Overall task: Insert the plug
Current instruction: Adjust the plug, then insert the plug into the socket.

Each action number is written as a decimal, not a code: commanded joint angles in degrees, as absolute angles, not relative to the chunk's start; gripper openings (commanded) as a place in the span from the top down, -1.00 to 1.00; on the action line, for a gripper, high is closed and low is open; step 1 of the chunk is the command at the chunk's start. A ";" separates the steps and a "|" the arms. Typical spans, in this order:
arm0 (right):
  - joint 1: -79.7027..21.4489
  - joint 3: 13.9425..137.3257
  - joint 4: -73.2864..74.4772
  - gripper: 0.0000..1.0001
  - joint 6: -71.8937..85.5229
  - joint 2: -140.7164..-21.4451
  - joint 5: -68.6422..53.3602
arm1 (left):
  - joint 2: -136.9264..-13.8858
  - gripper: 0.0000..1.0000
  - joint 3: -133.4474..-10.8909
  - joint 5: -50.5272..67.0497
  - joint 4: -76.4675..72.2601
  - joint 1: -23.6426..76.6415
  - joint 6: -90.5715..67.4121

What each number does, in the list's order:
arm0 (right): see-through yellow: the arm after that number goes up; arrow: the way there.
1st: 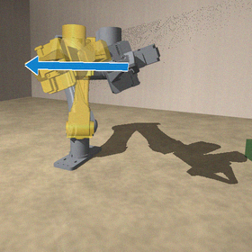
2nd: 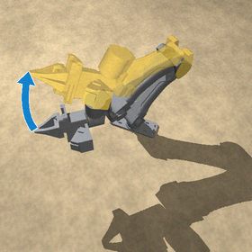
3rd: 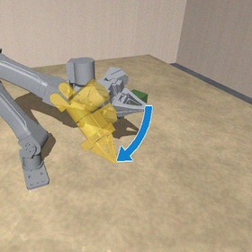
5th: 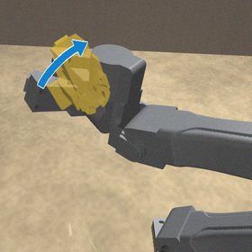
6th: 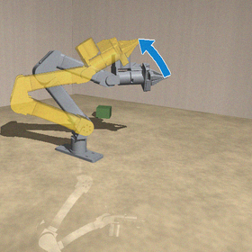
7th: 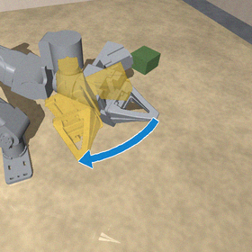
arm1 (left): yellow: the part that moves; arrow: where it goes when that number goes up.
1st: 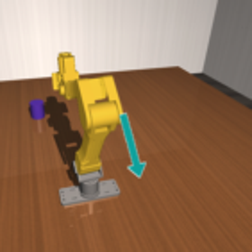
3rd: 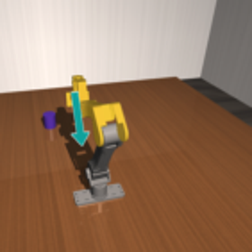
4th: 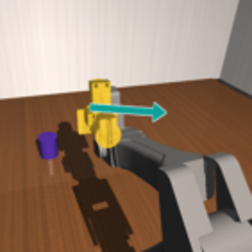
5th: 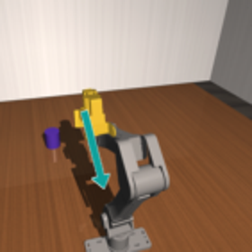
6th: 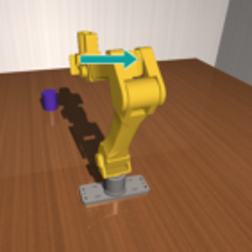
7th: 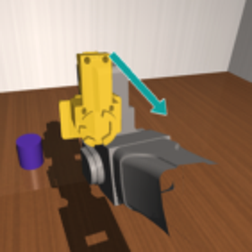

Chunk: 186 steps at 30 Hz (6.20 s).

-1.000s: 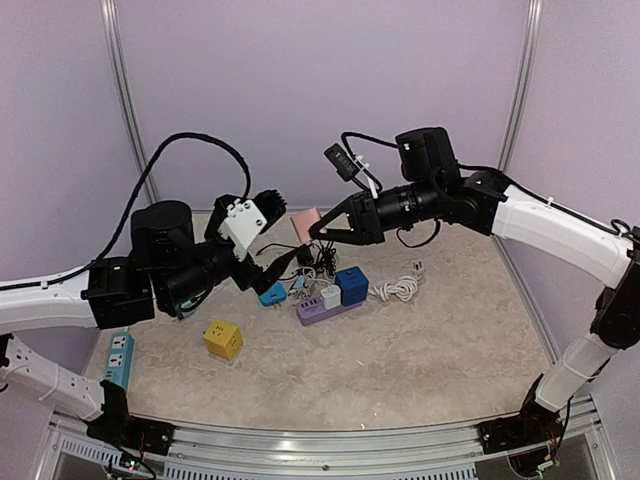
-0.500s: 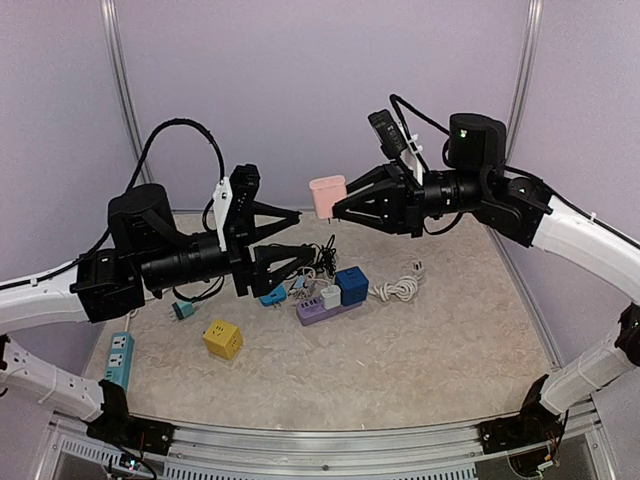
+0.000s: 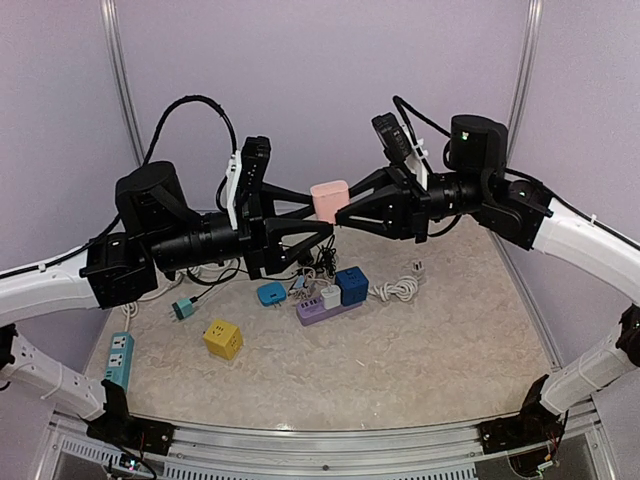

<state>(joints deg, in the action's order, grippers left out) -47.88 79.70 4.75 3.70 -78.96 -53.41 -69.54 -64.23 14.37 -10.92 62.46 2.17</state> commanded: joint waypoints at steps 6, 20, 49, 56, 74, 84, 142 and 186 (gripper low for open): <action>-48.96 79.02 4.81 1.00 1.54 -77.56 -54.51 | -72.12 0.35 -67.13 13.28 -10.00 63.15 1.09; -49.03 78.96 5.94 1.00 1.08 -77.34 -53.65 | -71.13 1.00 -66.30 13.45 -9.49 63.82 3.60; -50.68 94.52 46.28 -0.79 -26.54 -84.47 -36.16 | -75.98 1.00 -65.90 -6.08 5.29 66.46 16.00; -51.54 94.11 44.59 -0.26 -24.76 -86.71 -34.36 | -76.94 1.00 -65.91 -4.76 5.25 66.27 15.60; -50.28 89.71 43.08 1.00 -21.22 -86.58 -23.18 | -79.78 -0.76 -65.46 -2.30 7.32 59.60 9.32; -39.46 90.34 36.99 1.00 -10.85 -93.00 -13.66 | -91.32 -0.69 -64.73 -11.08 16.86 55.52 5.06; -31.32 82.35 38.65 1.00 -16.93 -89.10 -28.71 | -116.28 0.37 -70.57 13.96 16.00 46.00 23.28; -35.68 77.50 40.76 1.00 -41.81 -98.45 -31.51 | -116.30 0.46 -67.57 17.81 17.27 47.81 34.54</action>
